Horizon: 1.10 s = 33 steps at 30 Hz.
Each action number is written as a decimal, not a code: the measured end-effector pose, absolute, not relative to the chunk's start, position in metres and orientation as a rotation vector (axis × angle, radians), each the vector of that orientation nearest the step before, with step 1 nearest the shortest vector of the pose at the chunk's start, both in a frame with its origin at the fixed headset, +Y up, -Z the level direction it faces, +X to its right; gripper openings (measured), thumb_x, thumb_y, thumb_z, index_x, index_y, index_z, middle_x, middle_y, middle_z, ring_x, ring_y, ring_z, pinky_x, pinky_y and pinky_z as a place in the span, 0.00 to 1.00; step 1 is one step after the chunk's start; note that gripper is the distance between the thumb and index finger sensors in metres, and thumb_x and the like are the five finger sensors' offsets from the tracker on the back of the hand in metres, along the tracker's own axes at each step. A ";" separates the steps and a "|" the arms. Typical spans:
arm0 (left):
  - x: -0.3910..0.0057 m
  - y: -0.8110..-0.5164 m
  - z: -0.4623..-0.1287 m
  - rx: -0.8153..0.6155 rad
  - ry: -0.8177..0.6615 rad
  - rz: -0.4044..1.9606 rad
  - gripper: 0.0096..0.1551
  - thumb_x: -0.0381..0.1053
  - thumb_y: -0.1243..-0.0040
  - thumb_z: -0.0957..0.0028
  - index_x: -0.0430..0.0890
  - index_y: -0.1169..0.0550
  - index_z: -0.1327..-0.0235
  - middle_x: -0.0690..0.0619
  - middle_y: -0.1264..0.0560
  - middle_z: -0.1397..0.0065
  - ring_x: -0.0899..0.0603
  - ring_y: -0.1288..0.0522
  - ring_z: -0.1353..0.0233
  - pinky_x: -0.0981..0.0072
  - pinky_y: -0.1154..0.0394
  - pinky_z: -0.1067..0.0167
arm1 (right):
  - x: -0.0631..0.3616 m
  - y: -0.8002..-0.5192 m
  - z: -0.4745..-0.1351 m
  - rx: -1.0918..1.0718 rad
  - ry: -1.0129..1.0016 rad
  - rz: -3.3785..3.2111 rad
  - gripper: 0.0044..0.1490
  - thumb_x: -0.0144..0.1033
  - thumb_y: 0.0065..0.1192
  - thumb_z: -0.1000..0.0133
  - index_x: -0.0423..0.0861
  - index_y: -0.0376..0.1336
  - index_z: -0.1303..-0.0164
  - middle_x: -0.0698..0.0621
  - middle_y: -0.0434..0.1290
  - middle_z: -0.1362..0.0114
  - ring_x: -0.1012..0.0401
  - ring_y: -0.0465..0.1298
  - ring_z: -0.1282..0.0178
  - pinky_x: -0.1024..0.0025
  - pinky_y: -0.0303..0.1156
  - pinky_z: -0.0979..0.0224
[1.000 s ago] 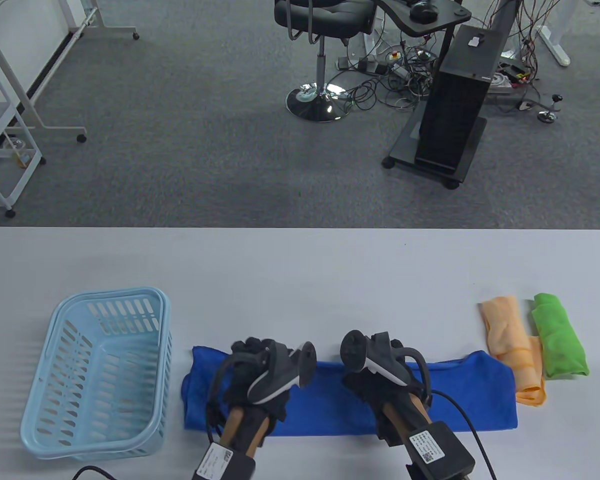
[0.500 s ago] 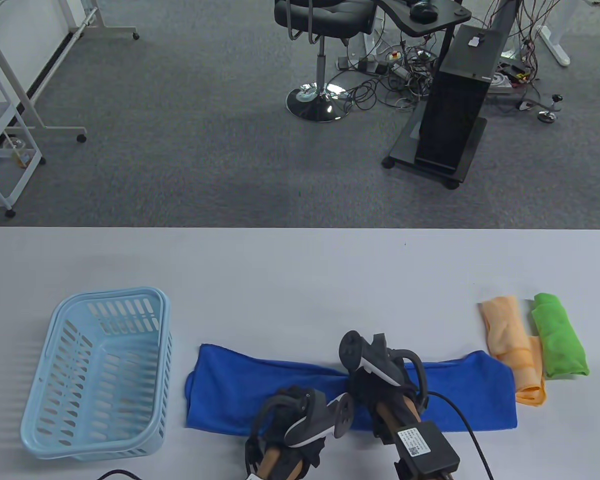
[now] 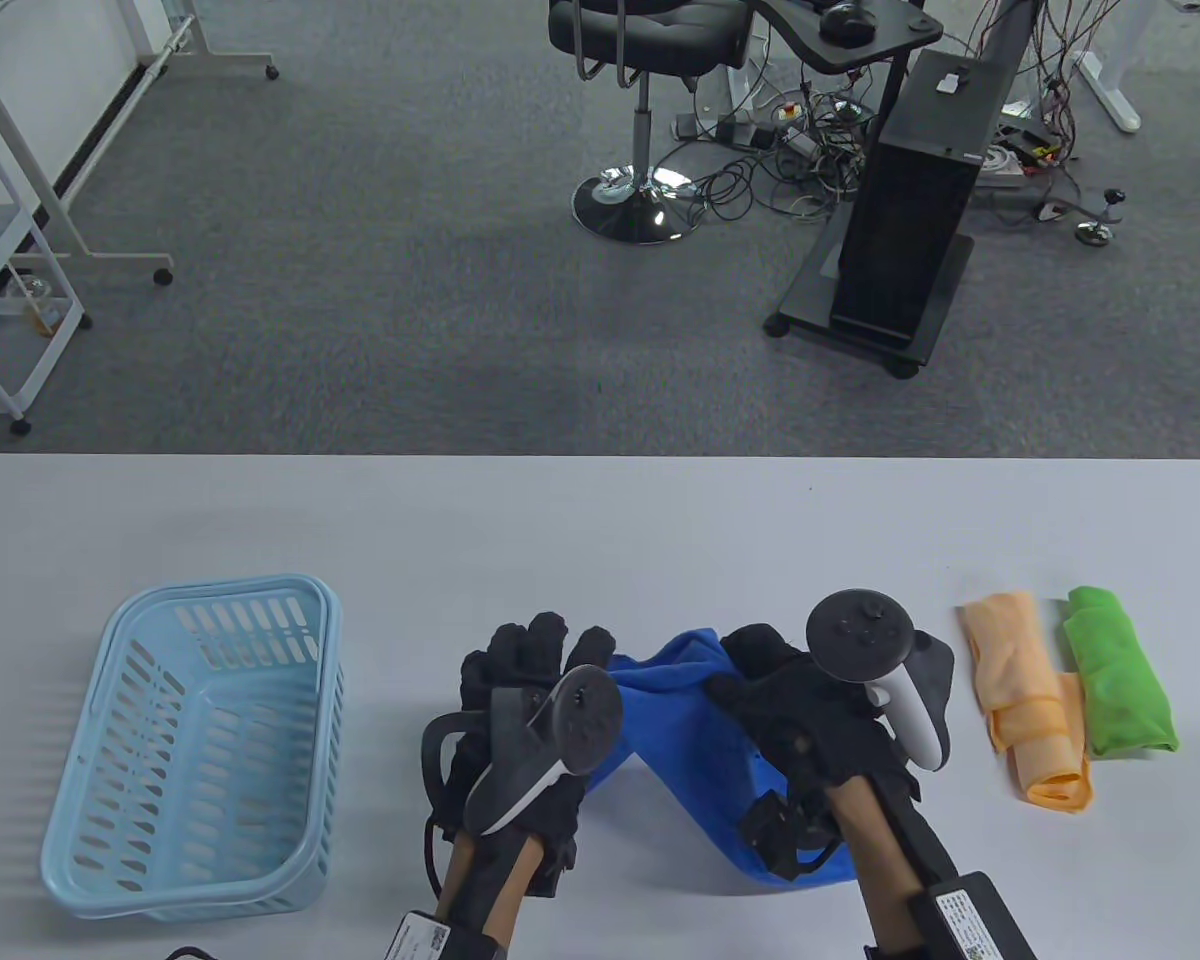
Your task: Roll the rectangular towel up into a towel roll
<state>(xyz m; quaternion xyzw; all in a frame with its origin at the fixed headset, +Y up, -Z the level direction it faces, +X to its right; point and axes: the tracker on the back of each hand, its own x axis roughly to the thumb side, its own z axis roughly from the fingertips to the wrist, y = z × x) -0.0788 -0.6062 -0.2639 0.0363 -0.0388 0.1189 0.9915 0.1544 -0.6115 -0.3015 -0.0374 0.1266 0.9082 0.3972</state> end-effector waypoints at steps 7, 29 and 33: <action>-0.051 -0.597 -0.259 -0.031 -0.260 0.352 0.55 0.69 0.41 0.64 0.44 0.33 0.23 0.39 0.37 0.17 0.28 0.48 0.17 0.25 0.50 0.29 | 0.149 -0.591 -0.290 -0.121 0.253 2.292 0.31 0.46 0.66 0.60 0.52 0.66 0.45 0.46 0.78 0.43 0.60 0.86 0.57 0.54 0.77 0.40; -0.036 -0.530 -0.295 -0.023 -0.327 0.254 0.29 0.43 0.38 0.54 0.61 0.21 0.37 0.54 0.15 0.35 0.35 0.31 0.21 0.27 0.42 0.30 | 0.153 -0.545 -0.297 0.203 0.199 2.699 0.30 0.42 0.71 0.62 0.49 0.74 0.48 0.49 0.72 0.32 0.48 0.71 0.29 0.37 0.57 0.25; -0.031 -0.533 -0.314 0.010 -0.251 0.161 0.25 0.51 0.37 0.56 0.60 0.16 0.43 0.51 0.11 0.46 0.37 0.23 0.29 0.31 0.37 0.31 | 0.152 -0.540 -0.313 0.099 0.242 2.919 0.36 0.53 0.62 0.61 0.47 0.74 0.46 0.45 0.72 0.33 0.48 0.77 0.39 0.42 0.65 0.30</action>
